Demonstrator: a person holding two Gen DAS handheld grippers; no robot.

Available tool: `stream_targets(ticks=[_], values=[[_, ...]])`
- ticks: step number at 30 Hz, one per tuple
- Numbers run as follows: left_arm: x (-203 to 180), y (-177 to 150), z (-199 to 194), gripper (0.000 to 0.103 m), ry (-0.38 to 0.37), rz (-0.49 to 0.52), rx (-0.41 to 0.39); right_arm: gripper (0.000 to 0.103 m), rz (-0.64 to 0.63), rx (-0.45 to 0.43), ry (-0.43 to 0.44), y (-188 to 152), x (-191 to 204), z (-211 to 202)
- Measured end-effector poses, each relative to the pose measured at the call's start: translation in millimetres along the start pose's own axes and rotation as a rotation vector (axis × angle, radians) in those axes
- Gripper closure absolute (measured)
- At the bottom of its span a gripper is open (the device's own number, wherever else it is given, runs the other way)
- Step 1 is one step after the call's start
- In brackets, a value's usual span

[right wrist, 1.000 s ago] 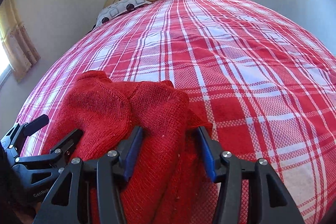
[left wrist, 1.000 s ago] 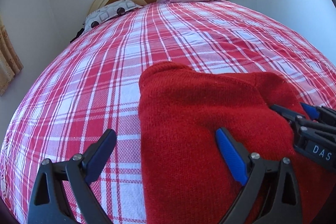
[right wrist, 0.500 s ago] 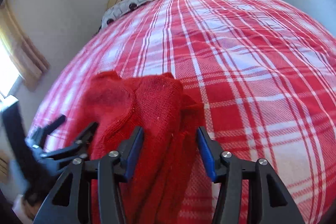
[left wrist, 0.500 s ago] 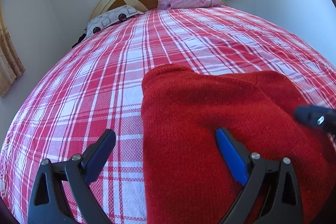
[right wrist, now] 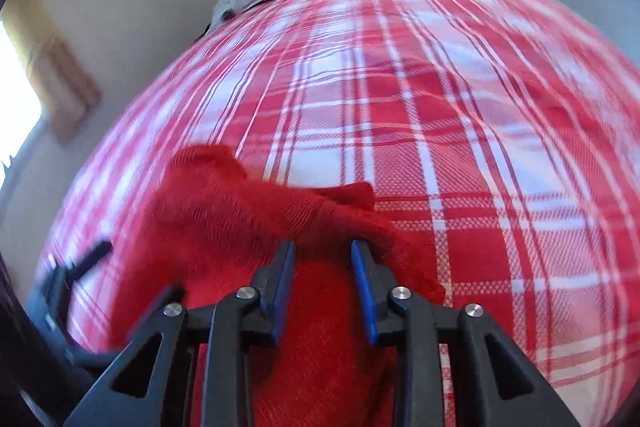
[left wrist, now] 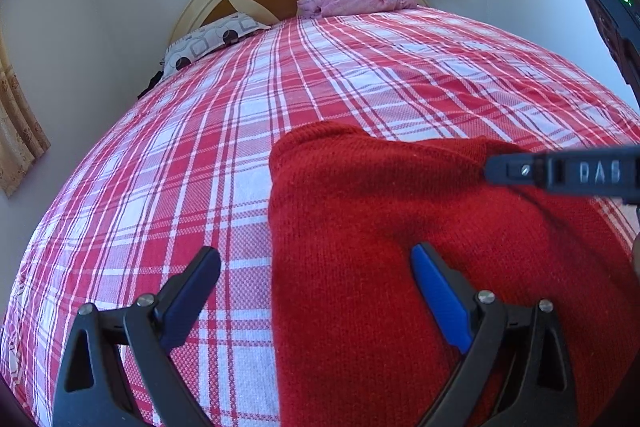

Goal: Fold small clothes

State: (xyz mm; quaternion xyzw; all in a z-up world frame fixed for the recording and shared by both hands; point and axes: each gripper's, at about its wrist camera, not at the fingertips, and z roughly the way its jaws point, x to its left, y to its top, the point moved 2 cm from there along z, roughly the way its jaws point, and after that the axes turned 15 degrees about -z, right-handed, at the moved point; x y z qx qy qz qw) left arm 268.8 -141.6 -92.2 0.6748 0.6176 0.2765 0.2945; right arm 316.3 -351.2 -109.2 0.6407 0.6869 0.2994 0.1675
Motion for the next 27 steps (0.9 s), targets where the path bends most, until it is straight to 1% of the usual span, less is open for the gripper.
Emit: stream_targets(ticks=[1,2,3,4,5,7,9,12,14,15,16,17,18,19,21,24,26,27], values=[[1,0,0,0.004,-0.005,-0.005,0.003,0.087,0.005,-0.003,-0.015,-1,-1,-3],[3,0,1,0.004,-0.011,-0.015,0.006,0.087,0.007,-0.015,-0.020,-2,-1,-8],[4,0,1,0.004,-0.014,-0.020,0.007,0.087,0.019,-0.041,-0.030,-7,-2,-18],[5,0,0,0.004,-0.016,-0.025,0.007,0.086,0.036,-0.063,-0.061,-12,-3,-30],[5,0,0,0.004,-0.018,-0.027,0.006,0.085,0.049,-0.081,-0.068,-17,-4,-39],[6,0,-1,0.004,-0.027,-0.037,0.001,0.085,0.054,-0.126,-0.044,-24,-2,-59],[13,-1,-4,0.004,-0.067,-0.064,0.011,0.084,0.008,-0.149,-0.017,-27,9,-76],[32,-3,-7,0.004,-0.168,-0.140,0.083,0.084,-0.047,-0.133,0.038,-34,27,-86],[49,-8,-15,0.004,-0.208,-0.189,0.112,0.084,-0.092,-0.108,0.083,-47,39,-86],[56,-12,-20,0.004,-0.211,-0.201,0.113,0.084,-0.134,-0.084,0.087,-57,45,-82],[62,-17,-27,0.003,-0.209,-0.199,0.107,0.084,-0.176,-0.065,0.061,-65,49,-77],[64,-21,-32,0.003,-0.208,-0.191,0.102,0.084,-0.223,-0.061,0.008,-75,51,-74],[65,-24,-36,0.003,-0.205,-0.182,0.095,0.084,-0.241,-0.074,-0.024,-81,51,-73],[67,-27,-42,0.003,-0.196,-0.170,0.084,0.084,-0.225,-0.088,-0.024,-85,49,-74],[68,-29,-52,0.003,-0.188,-0.158,0.070,0.084,-0.184,-0.084,-0.007,-83,45,-77],[67,-27,-58,0.003,-0.208,-0.147,0.075,0.084,-0.177,-0.083,-0.014,-74,48,-87],[68,-26,-56,0.003,-0.206,-0.149,0.088,0.084,-0.140,-0.125,-0.008,-70,47,-102],[67,-27,-54,0.003,-0.209,-0.162,0.101,0.084,-0.122,-0.151,0.015,-69,48,-111]])
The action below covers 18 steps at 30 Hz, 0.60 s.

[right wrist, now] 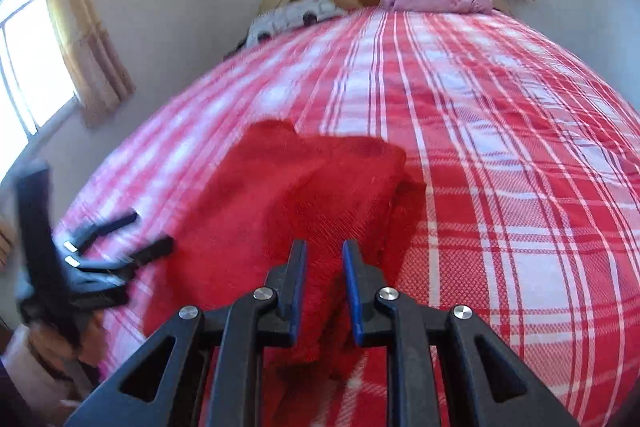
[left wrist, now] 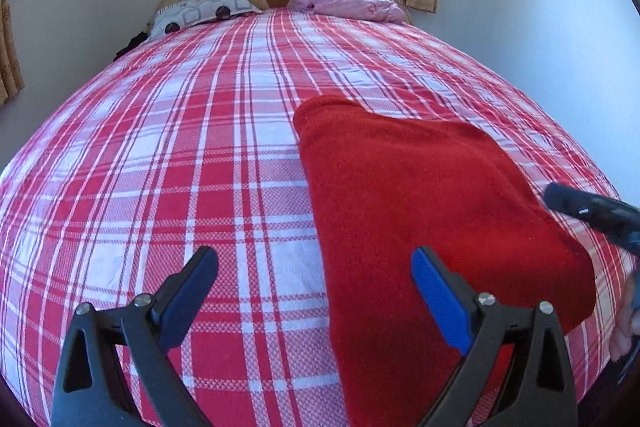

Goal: Fold small clothes

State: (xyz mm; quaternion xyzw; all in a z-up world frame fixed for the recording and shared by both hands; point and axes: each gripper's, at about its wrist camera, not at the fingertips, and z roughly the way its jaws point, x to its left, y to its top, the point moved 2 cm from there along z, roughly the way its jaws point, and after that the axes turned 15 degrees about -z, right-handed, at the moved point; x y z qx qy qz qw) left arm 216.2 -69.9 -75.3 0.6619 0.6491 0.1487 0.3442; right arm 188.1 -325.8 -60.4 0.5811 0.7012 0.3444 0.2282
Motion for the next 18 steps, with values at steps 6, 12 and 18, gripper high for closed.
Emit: stream_targets(ticks=[6,12,18], values=[[3,-6,7,0.003,-0.030,-0.035,0.053,0.084,-0.039,0.074,0.037,-26,20,4],[11,15,8,0.003,-0.070,-0.097,0.054,0.033,0.108,-0.065,0.012,-20,-4,-26],[6,34,35,0.003,-0.041,-0.151,0.115,0.025,0.181,-0.095,-0.035,-8,-21,-16]])
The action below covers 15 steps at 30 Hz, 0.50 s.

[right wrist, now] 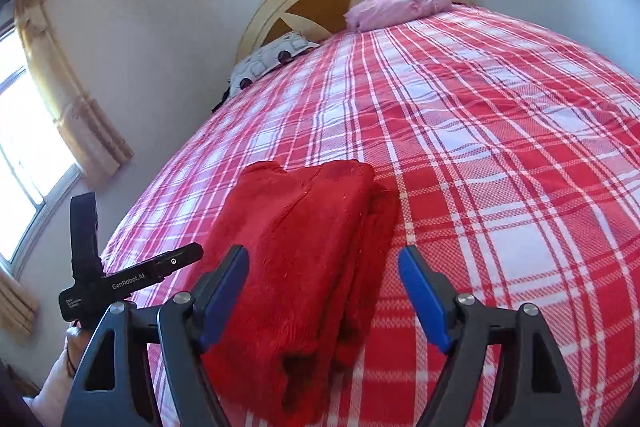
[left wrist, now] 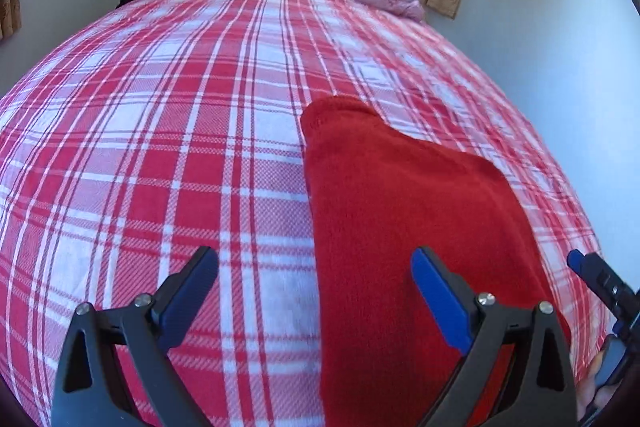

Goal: Fold small clothes

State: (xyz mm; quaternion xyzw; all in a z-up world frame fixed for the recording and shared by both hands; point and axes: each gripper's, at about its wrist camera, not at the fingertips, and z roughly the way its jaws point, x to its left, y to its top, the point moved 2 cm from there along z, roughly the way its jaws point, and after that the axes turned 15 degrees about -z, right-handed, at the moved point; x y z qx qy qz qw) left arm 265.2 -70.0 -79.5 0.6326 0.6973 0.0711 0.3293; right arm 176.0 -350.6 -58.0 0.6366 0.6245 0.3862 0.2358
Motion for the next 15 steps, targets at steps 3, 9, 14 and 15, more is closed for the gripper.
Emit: stream_targets(ticks=[3,9,14,15], values=[[-9,2,5,0.003,0.006,0.021,0.002,0.025,-0.010,0.007,-0.011,1,4,12],[-30,-4,19,0.003,0.076,0.118,-0.008,0.025,0.060,0.032,-0.014,-1,-7,40],[-35,-8,25,0.001,0.107,0.146,-0.019,0.025,0.044,0.097,-0.038,-23,-20,67],[-36,-8,25,0.000,0.110,0.145,-0.027,0.025,0.065,0.087,-0.020,-23,-23,65]])
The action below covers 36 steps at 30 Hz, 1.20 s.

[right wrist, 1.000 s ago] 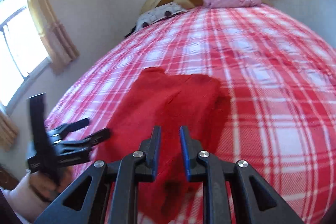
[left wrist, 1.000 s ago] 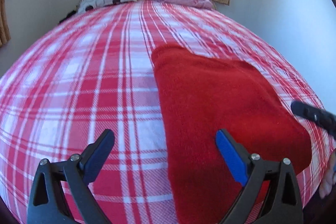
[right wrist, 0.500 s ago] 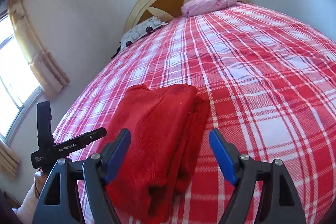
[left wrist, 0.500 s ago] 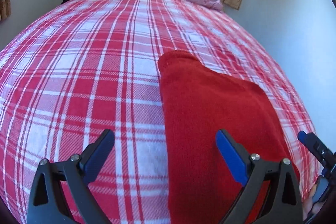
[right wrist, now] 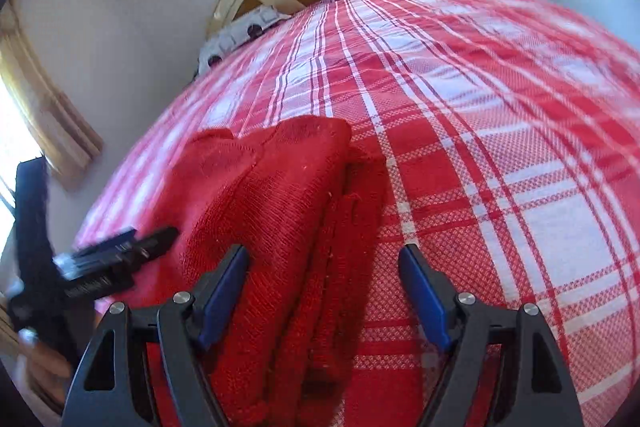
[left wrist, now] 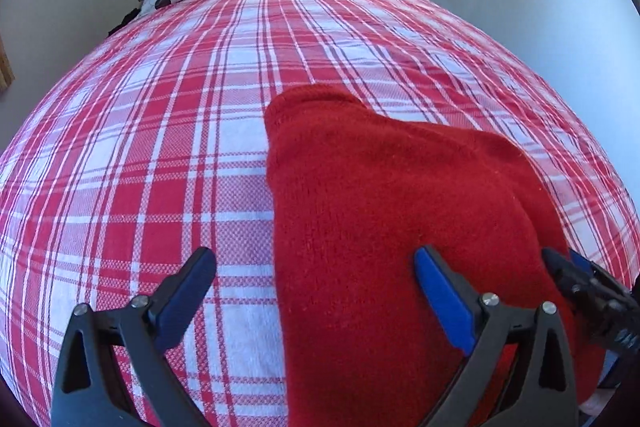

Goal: Fold small clothes

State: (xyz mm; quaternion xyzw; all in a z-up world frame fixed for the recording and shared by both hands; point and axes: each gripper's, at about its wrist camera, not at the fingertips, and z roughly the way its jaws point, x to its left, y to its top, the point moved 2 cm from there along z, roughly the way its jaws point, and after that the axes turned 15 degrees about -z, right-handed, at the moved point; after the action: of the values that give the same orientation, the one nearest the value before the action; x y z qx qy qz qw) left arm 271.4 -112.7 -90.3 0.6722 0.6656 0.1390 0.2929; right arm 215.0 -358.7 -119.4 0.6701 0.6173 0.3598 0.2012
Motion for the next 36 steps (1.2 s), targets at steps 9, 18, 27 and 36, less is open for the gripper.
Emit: stream_targets(ticks=[9,18,27,36], values=[[-3,1,8,0.000,-0.041,-0.017,0.028,0.025,-0.005,0.006,0.029,4,4,7],[10,0,21,0.000,-0.146,-0.134,0.124,0.025,0.003,0.003,0.046,2,3,9],[3,-3,16,0.000,-0.118,-0.093,0.081,0.025,0.118,-0.108,0.067,-6,-16,-8],[-1,-4,14,0.002,-0.107,-0.063,0.053,0.025,0.053,-0.046,0.093,-2,-4,5]])
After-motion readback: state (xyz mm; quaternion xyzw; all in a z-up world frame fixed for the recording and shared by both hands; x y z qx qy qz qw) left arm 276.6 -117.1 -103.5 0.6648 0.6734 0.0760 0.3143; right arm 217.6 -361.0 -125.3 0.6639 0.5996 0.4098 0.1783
